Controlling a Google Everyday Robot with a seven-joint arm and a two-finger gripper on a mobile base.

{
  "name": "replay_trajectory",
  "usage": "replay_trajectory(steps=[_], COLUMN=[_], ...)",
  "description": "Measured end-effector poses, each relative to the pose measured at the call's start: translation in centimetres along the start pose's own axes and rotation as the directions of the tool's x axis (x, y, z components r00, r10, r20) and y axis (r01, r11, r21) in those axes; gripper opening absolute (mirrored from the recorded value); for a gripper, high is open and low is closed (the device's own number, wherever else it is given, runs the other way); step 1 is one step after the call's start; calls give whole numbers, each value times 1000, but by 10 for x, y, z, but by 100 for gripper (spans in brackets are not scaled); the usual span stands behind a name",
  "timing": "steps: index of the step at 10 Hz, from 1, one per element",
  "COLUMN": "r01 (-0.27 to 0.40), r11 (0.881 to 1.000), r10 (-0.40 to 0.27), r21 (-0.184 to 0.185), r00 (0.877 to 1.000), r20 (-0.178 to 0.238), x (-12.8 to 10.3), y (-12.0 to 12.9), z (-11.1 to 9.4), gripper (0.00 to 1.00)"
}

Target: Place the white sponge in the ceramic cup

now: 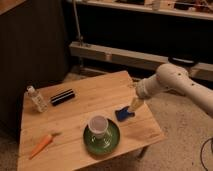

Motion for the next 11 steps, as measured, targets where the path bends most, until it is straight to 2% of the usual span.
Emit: replay_trajectory(steps=[2, 4, 5, 7, 9, 11], r01=[39, 57, 68, 92, 101, 115], r11=[997, 994, 992, 989, 989, 988], r10=[-41, -63, -77, -105, -113, -124], r21=[-60, -96, -103, -114, -111, -107], r00=[999, 996, 993, 988, 988, 989], r20=[-28, -68, -92, -112, -107, -84], x=[4, 11, 15, 23, 37, 35], y=[18, 26, 29, 33, 38, 37], z=[31, 43, 47, 63, 77, 86], gripper=[80, 80, 80, 80, 80, 80])
